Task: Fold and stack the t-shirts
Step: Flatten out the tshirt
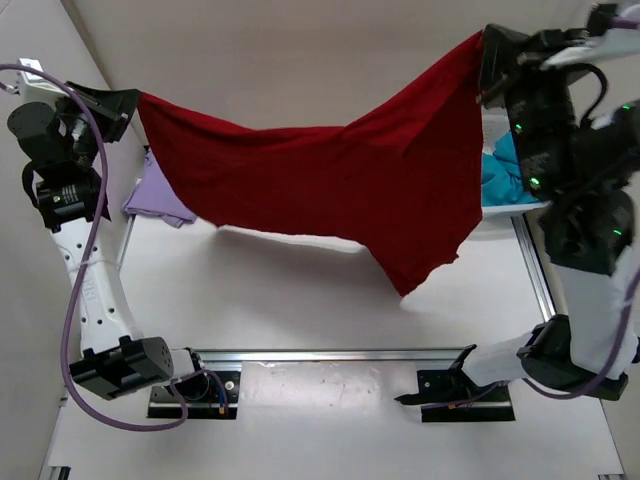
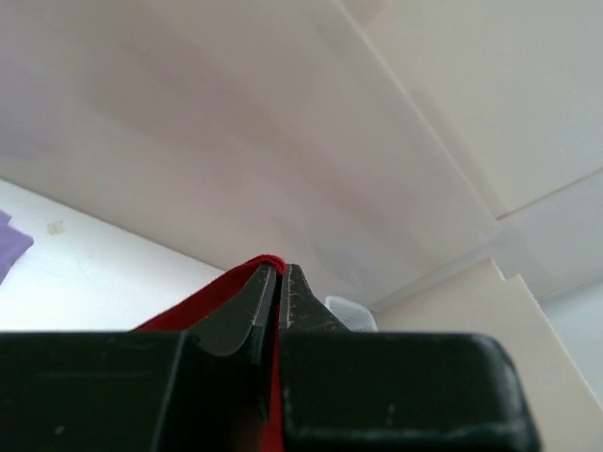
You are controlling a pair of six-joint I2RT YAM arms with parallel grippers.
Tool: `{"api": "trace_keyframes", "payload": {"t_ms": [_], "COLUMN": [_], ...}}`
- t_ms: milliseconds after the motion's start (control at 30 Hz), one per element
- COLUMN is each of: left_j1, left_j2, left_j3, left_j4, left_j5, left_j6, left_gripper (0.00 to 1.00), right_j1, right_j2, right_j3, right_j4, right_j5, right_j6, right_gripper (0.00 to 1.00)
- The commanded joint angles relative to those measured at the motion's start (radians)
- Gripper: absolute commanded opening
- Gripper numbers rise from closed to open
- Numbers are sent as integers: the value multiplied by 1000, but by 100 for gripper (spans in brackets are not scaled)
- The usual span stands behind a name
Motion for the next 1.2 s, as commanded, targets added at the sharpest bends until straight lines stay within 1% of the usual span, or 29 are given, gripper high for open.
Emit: {"api": "trace_keyframes", "payload": {"t_ms": [0,33,67,100,133,167,200,233,267,300,333,367,400,433,467,500,533,600,633,667,700,733,767,800,867,900,933,1067,1167], "left_j1": [-52,-94,-149,-174,-222,-234,-243,-251,-254,-257,-260,-270,-275,-283,-289,-300,-306,-327,-327,-326,-301,-289,-263,-237,-203,-189,-176,-154,-160], "left_j2": [-3,11,19,34,48,72,85,105,132,152,192,239,307,351,426,489,511,557,588,600,620,634,637,611,548,524,513,501,432], "left_j3": [31,4,-22,-47,-94,-152,-179,-246,-299,-321,-353,-354,-317,-276,-189,-95,-43,188,315,382,492,540,595,579,507,470,465,426,251], "left_j4": [-43,-46,-61,-62,-63,-56,-40,-10,9,12,26,41,24,8,-11,-31,-34,-63,-72,-94,-101,-103,-82,-28,46,63,63,60,118], "left_j5": [-60,-101,-165,-251,-285,-308,-308,-293,-302,-307,-319,-321,-322,-292,-276,-247,-233,-241,-257,-247,-235,-204,-186,-179,-175,-182,-185,-173,-192], "left_j6": [46,57,89,129,145,163,160,157,158,165,175,175,174,168,152,143,123,105,97,79,39,24,-14,-29,-68,-66,-62,-46,-24], "left_gripper": [0,0,0,0,0,0,0,0,0,0,0,0,0,0,0,0,0,0,0,0,0,0,0,0,0,0,0,0,0], "right_j1": [-10,-82,-186,-254,-388,-459,-546,-601,-637,-650,-671,-691,-698,-717,-743,-773,-787,-805,-808,-810,-810,-839,-869,-897,-923,-925,-935,-942,-939], "right_j2": [27,25,48,66,101,144,163,213,281,309,379,452,540,581,665,686,689,691,660,630,584,576,553,528,479,462,452,407,344], "right_j3": [-91,-131,-168,-174,-177,-189,-220,-225,-223,-188,-158,-109,-67,49,152,154,169,224,237,220,215,232,252,246,219,219,208,76,-60], "right_j4": [241,227,161,115,40,24,0,-26,-72,-92,-121,-151,-165,-181,-183,-113,-85,19,60,144,212,243,298,353,380,365,354,296,187], "right_j5": [192,127,76,-67,-251,-337,-460,-563,-620,-654,-720,-746,-758,-774,-806,-824,-853,-864,-854,-842,-849,-860,-893,-925,-940,-949,-958,-946,-918], "right_j6": [-274,-227,-187,-74,60,109,169,233,253,261,266,275,284,298,334,379,401,444,448,460,485,502,554,601,619,611,605,544,473], "right_gripper": [1,0,0,1,0,0,0,0,0,0,0,0,0,0,0,0,1,0,0,0,0,0,0,0,0,0,0,0,0]}}
